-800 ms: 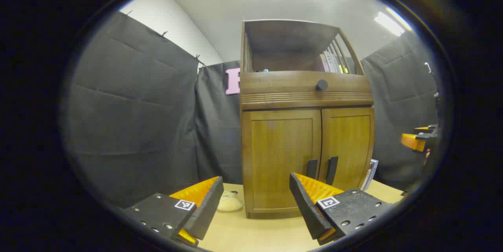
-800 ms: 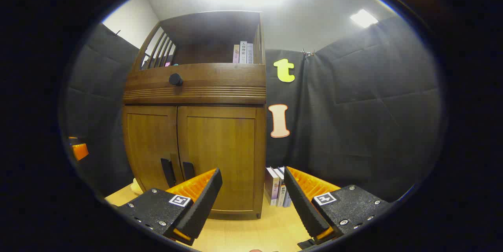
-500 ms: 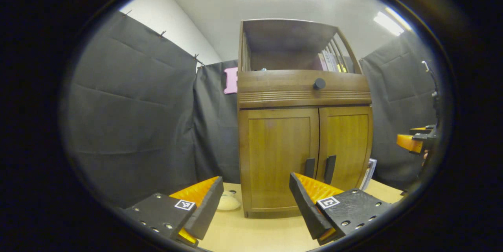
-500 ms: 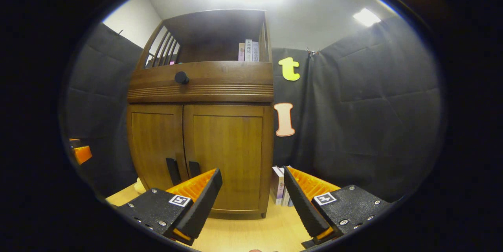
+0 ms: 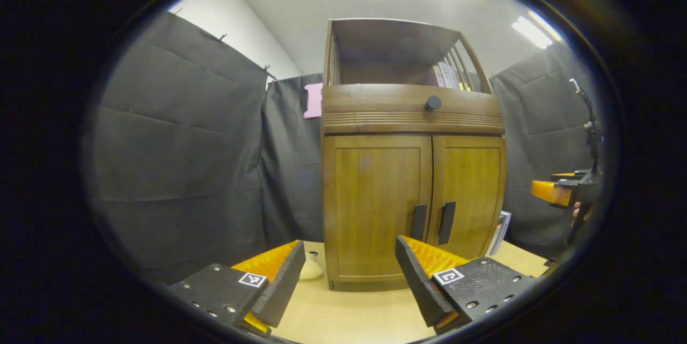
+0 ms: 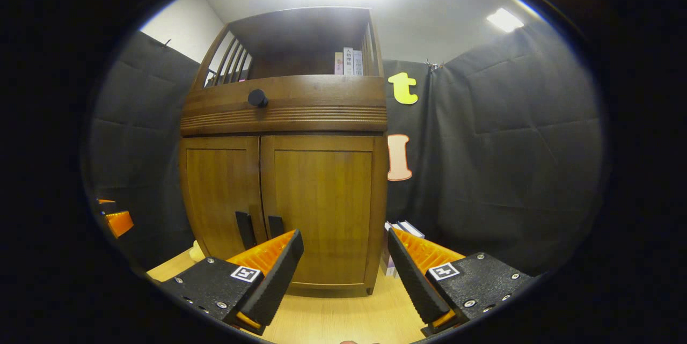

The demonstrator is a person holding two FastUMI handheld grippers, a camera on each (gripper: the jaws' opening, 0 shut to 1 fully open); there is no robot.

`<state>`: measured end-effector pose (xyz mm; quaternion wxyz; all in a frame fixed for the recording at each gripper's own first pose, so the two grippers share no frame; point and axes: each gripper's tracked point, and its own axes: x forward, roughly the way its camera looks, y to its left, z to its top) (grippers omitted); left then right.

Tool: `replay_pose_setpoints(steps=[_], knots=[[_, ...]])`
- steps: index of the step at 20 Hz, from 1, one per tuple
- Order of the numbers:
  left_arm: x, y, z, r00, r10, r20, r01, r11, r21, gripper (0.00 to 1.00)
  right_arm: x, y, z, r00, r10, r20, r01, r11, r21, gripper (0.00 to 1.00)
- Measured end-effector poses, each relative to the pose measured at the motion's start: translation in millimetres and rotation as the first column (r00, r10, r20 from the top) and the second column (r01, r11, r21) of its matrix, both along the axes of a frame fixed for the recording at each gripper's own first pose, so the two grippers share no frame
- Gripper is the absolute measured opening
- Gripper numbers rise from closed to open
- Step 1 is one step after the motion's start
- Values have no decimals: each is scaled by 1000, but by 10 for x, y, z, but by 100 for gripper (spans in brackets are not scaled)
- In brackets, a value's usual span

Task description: Open the right door of the double-door shoe cabinet with the right hand, and open the left door with the left hand.

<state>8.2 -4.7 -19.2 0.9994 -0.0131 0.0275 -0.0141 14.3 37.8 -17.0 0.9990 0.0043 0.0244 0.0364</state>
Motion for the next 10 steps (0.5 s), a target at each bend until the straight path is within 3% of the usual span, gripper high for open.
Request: replay_pose_setpoints(steps=[10], knots=[[14, 18, -103, 997, 40, -68, -42, 999, -15, 100, 393, 613, -17, 994, 104, -21, -104, 995, 9, 98]])
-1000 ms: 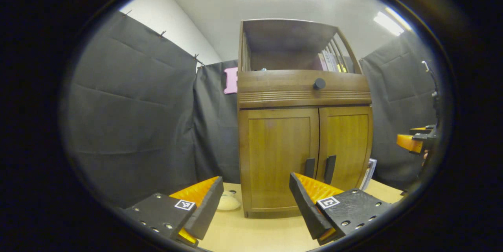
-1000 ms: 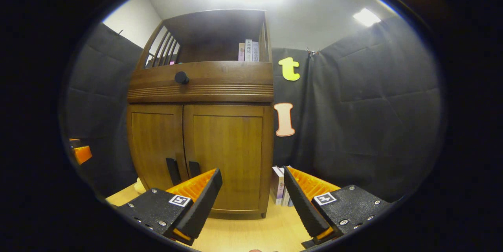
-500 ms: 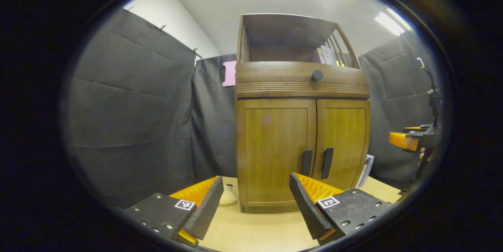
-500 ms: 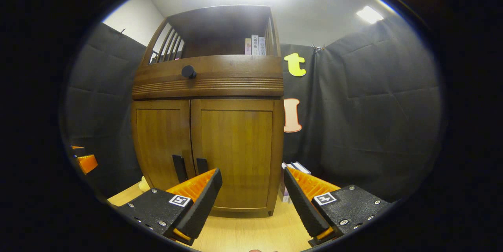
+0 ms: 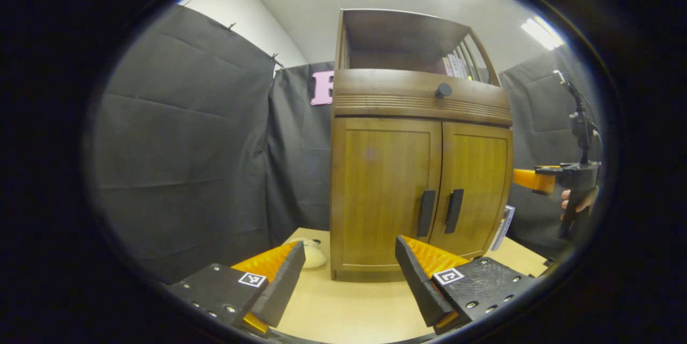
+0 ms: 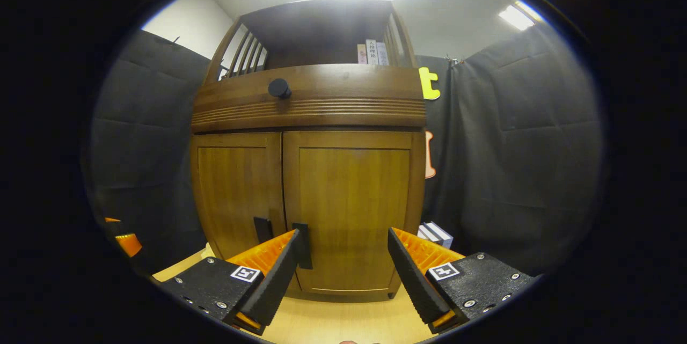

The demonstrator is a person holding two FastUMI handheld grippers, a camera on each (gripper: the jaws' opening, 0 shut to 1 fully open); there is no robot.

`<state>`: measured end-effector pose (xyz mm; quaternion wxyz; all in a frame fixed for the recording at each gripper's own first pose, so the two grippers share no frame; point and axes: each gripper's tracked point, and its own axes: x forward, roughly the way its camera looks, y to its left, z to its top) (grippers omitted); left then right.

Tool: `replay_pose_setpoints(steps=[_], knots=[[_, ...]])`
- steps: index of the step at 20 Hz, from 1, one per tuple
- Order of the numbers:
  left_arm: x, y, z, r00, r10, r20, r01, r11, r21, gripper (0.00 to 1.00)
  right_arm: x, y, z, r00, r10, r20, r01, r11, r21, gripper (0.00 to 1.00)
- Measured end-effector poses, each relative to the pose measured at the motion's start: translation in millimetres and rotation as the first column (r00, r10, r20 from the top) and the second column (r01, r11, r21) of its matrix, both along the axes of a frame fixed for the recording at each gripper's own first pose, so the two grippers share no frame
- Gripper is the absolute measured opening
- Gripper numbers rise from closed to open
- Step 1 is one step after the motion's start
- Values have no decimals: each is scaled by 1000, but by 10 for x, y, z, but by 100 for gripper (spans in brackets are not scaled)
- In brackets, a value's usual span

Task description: Open the right door of the double-door shoe cabinet with the right hand, and open the left door with the left hand.

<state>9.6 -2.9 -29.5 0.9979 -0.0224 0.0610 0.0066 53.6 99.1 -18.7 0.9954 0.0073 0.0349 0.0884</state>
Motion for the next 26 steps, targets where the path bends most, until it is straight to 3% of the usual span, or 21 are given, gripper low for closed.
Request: replay_pose_setpoints(steps=[1, 2, 5, 6, 13, 15, 16, 20, 23, 25, 26], knots=[[0, -1, 19, 1000, 7, -7, -7, 1000, 1, 100, 52, 115, 7, 1000, 21, -2, -21, 1000, 5, 96], [-1, -2, 20, 1000, 14, -16, -14, 1000, 0, 88, 116, 213, 14, 999, 37, -3, -37, 999, 2, 97], [9, 19, 1, 999, 33, -39, -34, 999, -14, 88, 337, 442, -29, 998, 60, -7, -60, 998, -8, 96], [10, 30, -16, 998, 42, -45, -42, 999, -15, 100, 425, 511, -62, 998, 65, -15, -65, 998, -6, 96], [-8, 29, 40, 988, 101, -117, -102, 995, -1, 100, 1022, 767, -466, 996, 41, -85, -43, 999, -26, 96], [37, 67, -14, 983, 113, -143, -115, 993, -2, 88, 1183, 803, -596, 994, 31, -108, -34, 999, -29, 98], [42, 71, -23, 981, 120, -153, -121, 993, 0, 100, 1253, 819, -671, 992, 27, -122, -31, 999, -29, 98], [32, 56, -46, 979, 114, -171, -117, 993, -7, 100, 1379, 835, -862, 983, 17, -180, -19, 1000, -11, 98], [67, 26, -36, 980, 94, -174, -97, 995, -7, 100, 1443, 877, -911, 977, 37, -211, -38, 999, -3, 90], [126, 4, -36, 981, 84, -172, -86, 996, 0, 100, 1477, 956, -868, 977, 45, -208, -48, 999, -9, 78], [127, -7, -19, 983, 79, -168, -79, 997, 1, 100, 1459, 925, -851, 979, 21, -204, -26, 999, -23, 64]])
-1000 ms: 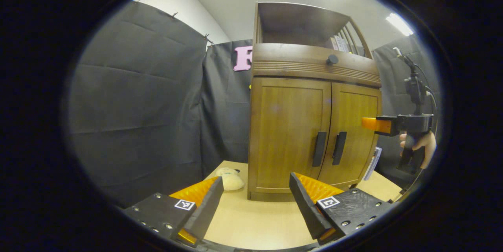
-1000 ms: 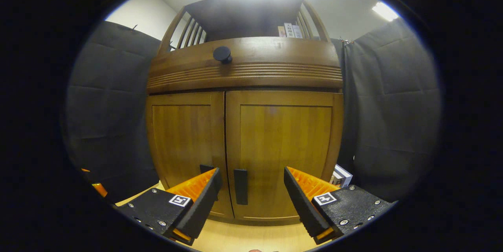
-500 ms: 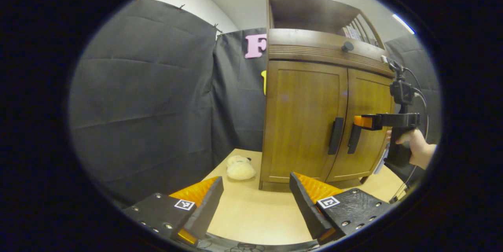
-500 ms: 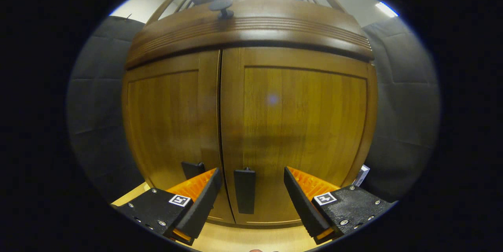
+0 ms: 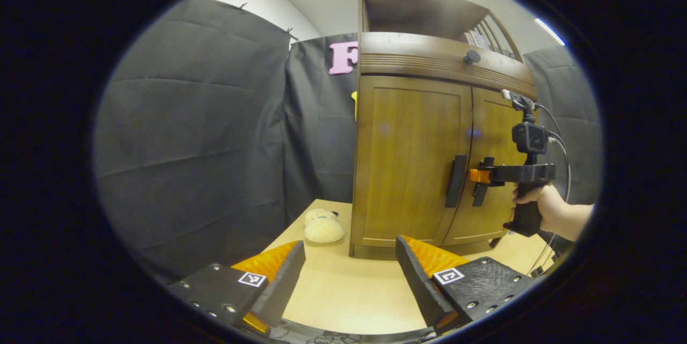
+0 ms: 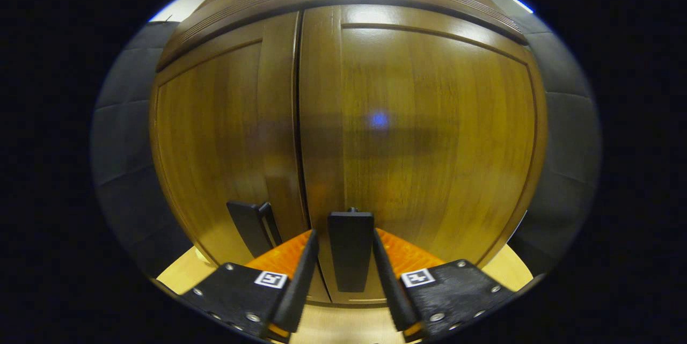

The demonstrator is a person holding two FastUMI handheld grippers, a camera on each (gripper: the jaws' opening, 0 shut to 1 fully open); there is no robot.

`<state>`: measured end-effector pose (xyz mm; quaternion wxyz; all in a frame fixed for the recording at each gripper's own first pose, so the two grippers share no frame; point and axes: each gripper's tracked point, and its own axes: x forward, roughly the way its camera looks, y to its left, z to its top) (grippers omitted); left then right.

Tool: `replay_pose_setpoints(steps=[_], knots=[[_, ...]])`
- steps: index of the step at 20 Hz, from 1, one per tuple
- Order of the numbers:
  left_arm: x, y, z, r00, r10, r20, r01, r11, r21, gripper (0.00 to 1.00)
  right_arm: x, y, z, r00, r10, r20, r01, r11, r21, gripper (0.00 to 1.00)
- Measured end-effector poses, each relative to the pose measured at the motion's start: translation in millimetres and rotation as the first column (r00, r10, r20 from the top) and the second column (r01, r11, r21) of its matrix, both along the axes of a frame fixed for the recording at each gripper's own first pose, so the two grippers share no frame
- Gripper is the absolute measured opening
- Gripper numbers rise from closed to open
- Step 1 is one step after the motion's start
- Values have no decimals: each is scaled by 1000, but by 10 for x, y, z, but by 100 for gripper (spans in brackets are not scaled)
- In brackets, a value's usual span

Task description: Open the right door of the double-door shoe cabinet with the right hand, and open the left door with the left hand.

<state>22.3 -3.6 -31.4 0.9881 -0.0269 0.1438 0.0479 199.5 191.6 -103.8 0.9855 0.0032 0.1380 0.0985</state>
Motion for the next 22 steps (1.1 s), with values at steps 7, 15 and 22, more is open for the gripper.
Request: replay_pose_setpoints(steps=[7, 15, 22], knots=[[43, -121, 95, 999, -45, 22, 45, 999, 10, 100, -27, -50, -36, 1000, 21, -15, -21, 999, 32, 29], [-104, -251, 151, 996, -79, 40, 79, 997, 18, 100, -309, -131, 46, 997, 78, -21, -76, 995, 65, 27], [-238, -386, 141, 994, -100, 48, 100, 995, 12, 100, -590, -323, -23, 995, 96, -28, -93, 992, 81, 27]])
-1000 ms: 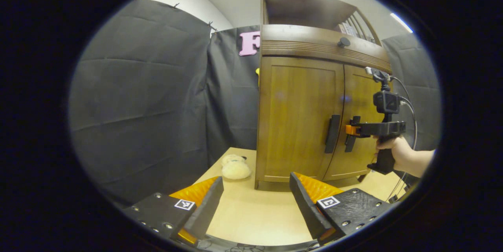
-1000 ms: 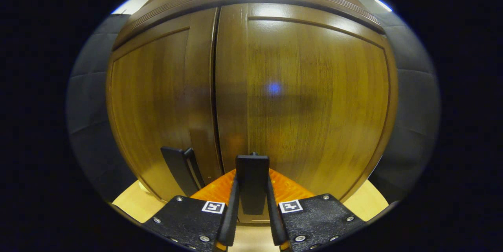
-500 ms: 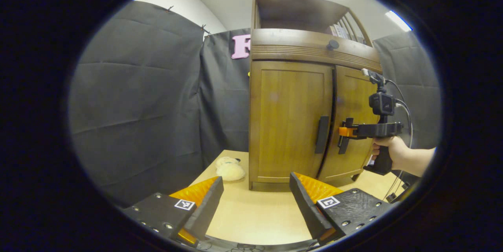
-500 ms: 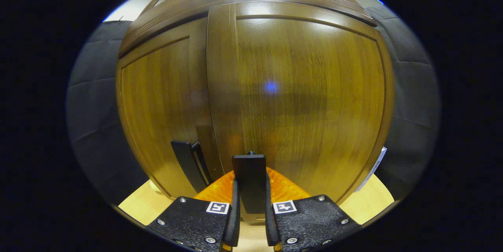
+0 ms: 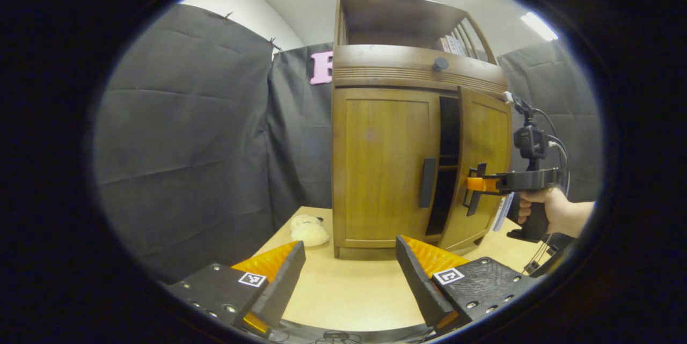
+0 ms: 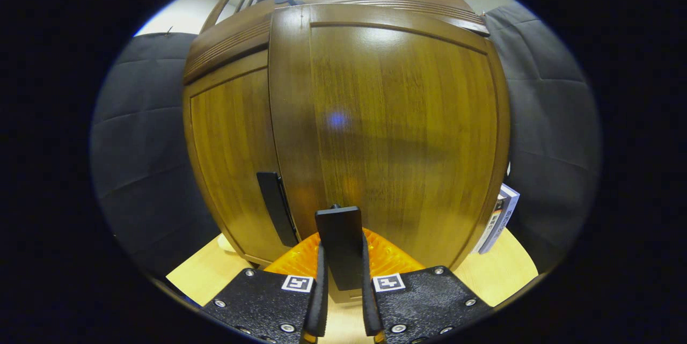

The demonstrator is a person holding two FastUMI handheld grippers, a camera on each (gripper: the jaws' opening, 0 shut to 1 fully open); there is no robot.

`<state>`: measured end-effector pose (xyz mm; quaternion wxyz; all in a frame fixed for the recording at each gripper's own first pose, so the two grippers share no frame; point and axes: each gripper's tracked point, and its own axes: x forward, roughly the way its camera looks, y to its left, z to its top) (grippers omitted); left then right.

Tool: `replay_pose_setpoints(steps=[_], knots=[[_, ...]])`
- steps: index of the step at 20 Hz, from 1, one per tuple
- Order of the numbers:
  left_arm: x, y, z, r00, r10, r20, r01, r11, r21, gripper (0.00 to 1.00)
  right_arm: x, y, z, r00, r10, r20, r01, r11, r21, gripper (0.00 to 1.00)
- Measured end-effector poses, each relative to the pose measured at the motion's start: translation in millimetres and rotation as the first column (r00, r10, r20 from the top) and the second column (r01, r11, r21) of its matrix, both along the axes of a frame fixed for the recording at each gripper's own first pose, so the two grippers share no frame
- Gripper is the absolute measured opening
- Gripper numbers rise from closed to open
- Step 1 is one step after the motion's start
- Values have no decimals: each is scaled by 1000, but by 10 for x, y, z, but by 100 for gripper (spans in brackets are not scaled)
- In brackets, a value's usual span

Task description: Open the right door of the double-door shoe cabinet with the right hand, and open the left door with the left hand.

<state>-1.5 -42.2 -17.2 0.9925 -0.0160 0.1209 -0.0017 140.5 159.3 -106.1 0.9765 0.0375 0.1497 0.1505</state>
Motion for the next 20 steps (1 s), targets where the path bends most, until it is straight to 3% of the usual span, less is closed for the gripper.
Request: replay_pose_setpoints(steps=[7, 8, 9, 20], knots=[[31, -324, 91, 998, -66, 19, 66, 998, -6, 100, -323, -328, -13, 1000, 11, -8, -10, 1000, 6, 26], [46, -362, 87, 997, -77, 22, 77, 997, -9, 96, -348, -358, -11, 1000, 8, -9, -8, 1000, 4, 27], [75, -409, 86, 996, -87, 25, 87, 996, -11, 100, -382, -395, -3, 1000, 4, -11, -4, 1000, 2, 26], [164, -741, 4, 985, -171, 24, 172, 985, -32, 100, -733, -905, -69, 998, -48, -26, 49, 999, 6, 22]])
